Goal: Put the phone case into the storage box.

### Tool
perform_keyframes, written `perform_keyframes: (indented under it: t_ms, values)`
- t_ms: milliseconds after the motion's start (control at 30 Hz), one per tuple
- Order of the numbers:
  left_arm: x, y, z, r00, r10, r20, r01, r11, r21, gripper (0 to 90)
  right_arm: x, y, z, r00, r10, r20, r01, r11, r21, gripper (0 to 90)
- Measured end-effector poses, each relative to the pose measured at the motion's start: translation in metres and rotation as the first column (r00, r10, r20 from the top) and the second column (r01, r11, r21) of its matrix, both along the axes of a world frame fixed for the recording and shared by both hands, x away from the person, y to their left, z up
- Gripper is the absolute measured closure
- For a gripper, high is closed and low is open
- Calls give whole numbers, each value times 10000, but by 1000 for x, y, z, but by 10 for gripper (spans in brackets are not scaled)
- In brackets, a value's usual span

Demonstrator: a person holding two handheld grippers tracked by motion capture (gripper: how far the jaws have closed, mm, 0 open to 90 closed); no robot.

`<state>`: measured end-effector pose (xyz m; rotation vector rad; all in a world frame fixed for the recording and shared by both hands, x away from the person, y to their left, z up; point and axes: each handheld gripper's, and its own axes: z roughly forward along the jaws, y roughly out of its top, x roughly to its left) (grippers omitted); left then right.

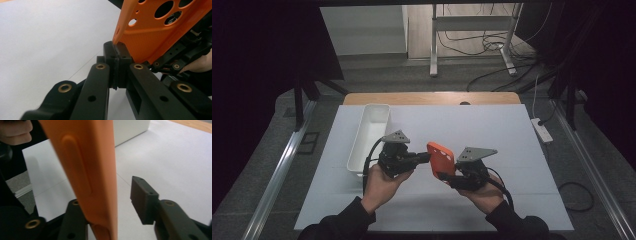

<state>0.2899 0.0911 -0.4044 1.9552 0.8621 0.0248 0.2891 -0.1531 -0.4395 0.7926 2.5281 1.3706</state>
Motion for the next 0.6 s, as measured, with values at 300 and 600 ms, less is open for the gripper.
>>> perform_keyframes:
  t_ms: [300, 600]
  values:
    - [-1, -3, -1, 9999, 123, 56, -124, 9997, 197, 896, -1, 3, 0, 9996, -189, 210, 189, 9998, -11, 446]
    - [0, -4, -4, 9992, 383, 122, -389, 9981, 477, 896, -3, 8, -1, 9994, -239, 269, 242, 9997, -98, 282]
